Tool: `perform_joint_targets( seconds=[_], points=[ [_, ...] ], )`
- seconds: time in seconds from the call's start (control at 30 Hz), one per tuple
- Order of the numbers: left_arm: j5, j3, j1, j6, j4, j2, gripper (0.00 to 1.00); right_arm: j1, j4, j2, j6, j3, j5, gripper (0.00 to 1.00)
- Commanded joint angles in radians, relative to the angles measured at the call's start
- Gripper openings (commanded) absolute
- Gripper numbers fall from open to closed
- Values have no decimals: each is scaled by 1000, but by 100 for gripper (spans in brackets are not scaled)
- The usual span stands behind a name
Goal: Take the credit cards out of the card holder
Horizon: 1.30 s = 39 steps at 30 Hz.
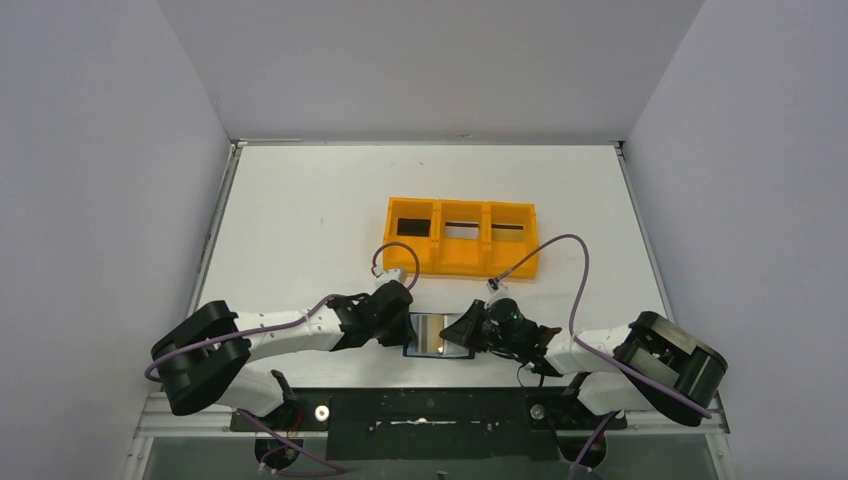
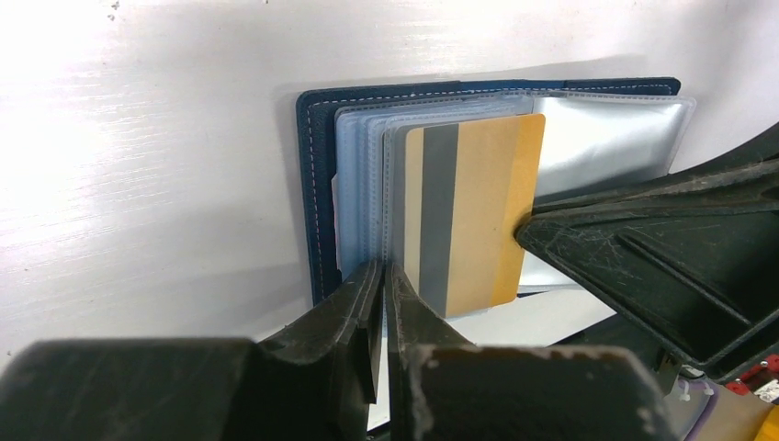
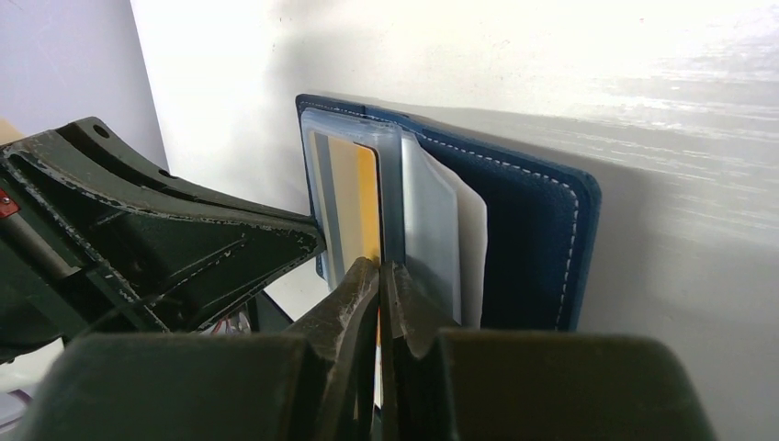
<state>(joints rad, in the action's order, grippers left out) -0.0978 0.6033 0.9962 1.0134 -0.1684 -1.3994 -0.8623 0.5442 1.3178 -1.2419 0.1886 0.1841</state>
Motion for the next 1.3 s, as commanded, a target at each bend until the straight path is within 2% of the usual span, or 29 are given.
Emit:
perform_joint_targets(
  seconds=[0.0, 0.13, 0.37, 0.47, 0.57, 0.7, 0.87, 1.13, 1.27],
  points=[
    [-72, -11, 5, -24, -106, -38, 5, 8, -39, -58, -5, -13, -60, 0],
    [-69, -8, 7, -28, -104, -37, 5, 10, -52, -85, -11, -23, -74, 0],
    [-55, 4, 10, -43, -89, -32, 5, 11, -15, -55, -16, -19, -53, 14],
    [-49, 4, 13, -47, -80, -29, 5, 11, 32, -23, -19, -9, -31, 23],
    [-43, 6, 15, -48, -72, -31, 6, 12, 62, 21, -14, 14, -6, 24],
    [-41, 13, 16, -50, -80, -37, 6, 11, 89, 64, -21, 20, -1, 14],
    [-62, 25, 16, -43, -120, -39, 6, 14, 68, 42, -32, 1, -26, 1],
    [-93, 44, 10, -44, -181, -18, 6, 30, -204, -121, -17, 0, -134, 0],
    [-88, 50, 9, -50, -182, 1, 7, 42, -233, -173, -8, -13, -141, 4]
  ],
)
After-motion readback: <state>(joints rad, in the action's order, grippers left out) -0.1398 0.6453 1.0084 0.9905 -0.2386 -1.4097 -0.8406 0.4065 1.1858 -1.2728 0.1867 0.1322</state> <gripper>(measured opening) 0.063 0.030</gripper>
